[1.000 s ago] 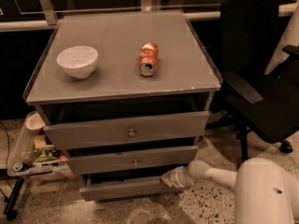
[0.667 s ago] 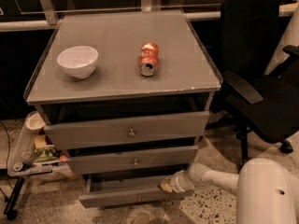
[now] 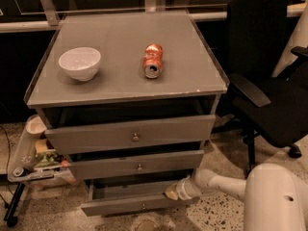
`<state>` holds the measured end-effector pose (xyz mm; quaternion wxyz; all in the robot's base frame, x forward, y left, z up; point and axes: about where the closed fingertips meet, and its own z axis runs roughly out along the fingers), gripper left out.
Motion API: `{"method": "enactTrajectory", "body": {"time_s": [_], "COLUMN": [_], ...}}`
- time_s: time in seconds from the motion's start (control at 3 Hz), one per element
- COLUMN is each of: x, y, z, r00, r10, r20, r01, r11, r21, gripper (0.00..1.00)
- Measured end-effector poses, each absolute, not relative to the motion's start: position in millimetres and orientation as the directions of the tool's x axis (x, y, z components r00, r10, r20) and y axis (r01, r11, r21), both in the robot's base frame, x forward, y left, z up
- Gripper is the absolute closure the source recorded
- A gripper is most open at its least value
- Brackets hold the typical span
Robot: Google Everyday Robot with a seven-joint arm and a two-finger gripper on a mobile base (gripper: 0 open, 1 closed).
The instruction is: Open bottom drawer
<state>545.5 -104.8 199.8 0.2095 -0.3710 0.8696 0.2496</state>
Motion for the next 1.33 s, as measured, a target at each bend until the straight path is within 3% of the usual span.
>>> {"method": "enactTrajectory", "body": {"time_s": [0.33,1.0,1.33], "x": [545.5,443.5,435.2], "y": [-104.9,-120.3,-116.9], "z": [205.0,205.5,204.3], "r00": [-0.637,-0.741,-0.741], "r10": [-0.541,-0.523,-0.528], "r20": [-0.549,-0.421,-0.414], "r01": [-0.75,-0.671,-0.671], "r11": [0.6,0.601,0.594], "r21": [0.279,0.433,0.443], "gripper": [1.0,1.0,0.82]}}
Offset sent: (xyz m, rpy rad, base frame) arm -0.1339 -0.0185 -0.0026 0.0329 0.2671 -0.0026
